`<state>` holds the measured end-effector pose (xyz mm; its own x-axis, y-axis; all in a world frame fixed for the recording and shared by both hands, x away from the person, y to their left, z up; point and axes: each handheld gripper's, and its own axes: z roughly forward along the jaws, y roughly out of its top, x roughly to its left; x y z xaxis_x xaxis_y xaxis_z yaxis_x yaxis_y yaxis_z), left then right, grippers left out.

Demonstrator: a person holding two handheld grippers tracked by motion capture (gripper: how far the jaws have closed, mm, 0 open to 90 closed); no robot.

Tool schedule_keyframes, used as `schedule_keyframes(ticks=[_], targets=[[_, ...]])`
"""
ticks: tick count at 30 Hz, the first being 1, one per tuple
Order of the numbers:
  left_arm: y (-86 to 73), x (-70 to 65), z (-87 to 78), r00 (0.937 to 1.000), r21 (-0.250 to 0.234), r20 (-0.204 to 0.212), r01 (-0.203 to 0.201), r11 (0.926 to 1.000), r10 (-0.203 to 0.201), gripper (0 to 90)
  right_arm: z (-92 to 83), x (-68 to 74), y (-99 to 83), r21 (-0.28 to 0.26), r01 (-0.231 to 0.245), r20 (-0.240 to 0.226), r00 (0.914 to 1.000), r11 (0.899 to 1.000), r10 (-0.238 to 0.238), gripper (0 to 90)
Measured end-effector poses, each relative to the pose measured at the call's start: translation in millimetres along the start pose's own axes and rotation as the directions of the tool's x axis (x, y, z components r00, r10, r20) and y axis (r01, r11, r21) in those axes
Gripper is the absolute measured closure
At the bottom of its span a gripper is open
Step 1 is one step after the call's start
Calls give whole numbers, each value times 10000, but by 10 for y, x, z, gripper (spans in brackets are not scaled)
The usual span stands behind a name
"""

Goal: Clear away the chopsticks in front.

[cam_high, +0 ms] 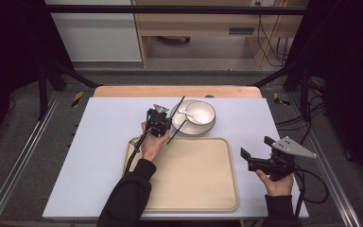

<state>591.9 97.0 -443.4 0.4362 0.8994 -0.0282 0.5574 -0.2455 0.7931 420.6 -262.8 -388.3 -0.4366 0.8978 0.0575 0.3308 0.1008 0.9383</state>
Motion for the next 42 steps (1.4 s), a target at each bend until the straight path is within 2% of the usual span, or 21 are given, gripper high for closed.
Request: schedule_keyframes(ticks=[2, 5, 6, 7, 10, 14, 23, 31, 32, 34, 36, 38, 42], targets=[[-45, 40, -106, 9999, -85, -79, 127, 9999, -128, 851, -2, 2, -1, -7, -25, 26, 10000, 10000, 25, 34], [-73, 57, -174, 9998, -101, -102, 161, 9998, -162, 851, 2, 4, -4, -13, 11, 17, 10000, 10000, -11, 33], [-104, 72, -250, 9997, -126, -162, 163, 9998, -165, 852, 6, 6, -6, 7, 69, 44, 10000, 10000, -69, 31], [-104, 72, -250, 9997, -126, -162, 163, 9998, -165, 852, 6, 6, -6, 7, 69, 44, 10000, 10000, -69, 31], [-182, 97, -403, 9988, -415, -161, 465, 9981, -472, 852, 2, 12, -5, 3, 41, 61, 10000, 10000, -41, 32], [-245, 111, -534, 9987, -477, -191, 457, 9978, -467, 852, -5, 13, -5, 5, 20, 59, 10000, 10000, -20, 32], [-445, 98, -886, 9944, -849, -496, 890, 9924, -934, 852, -19, 19, -9, -57, 23, 72, 10000, 10000, -23, 32], [-641, 51, -1189, 9873, -1293, -869, 1209, 9842, -1327, 852, -28, 25, -17, -112, -12, 89, 10000, 9999, 13, 33], [-686, 33, -1245, 9852, -1355, -1064, 1196, 9835, -1344, 852, -28, 28, -19, -117, 52, 104, 9999, 9999, -51, 33], [-711, 32, -1278, 9842, -1395, -1090, 1240, 9824, -1397, 852, -29, 33, -19, -104, 40, 101, 9999, 9999, -39, 33], [-739, 33, -1327, 9819, -1438, -1289, 1200, 9823, -1388, 852, -30, 40, -19, -140, 34, 91, 10000, 9999, -33, 34], [-783, 52, -1394, 9786, -1627, -1222, 1445, 9760, -1653, 852, -29, 42, -19, -150, 5, 93, 10000, 9999, -4, 34], [-866, 37, -1477, 9762, -1723, -1388, 1421, 9747, -1668, 852, -25, 42, -25, -114, 49, 89, 9999, 9999, -48, 34]])
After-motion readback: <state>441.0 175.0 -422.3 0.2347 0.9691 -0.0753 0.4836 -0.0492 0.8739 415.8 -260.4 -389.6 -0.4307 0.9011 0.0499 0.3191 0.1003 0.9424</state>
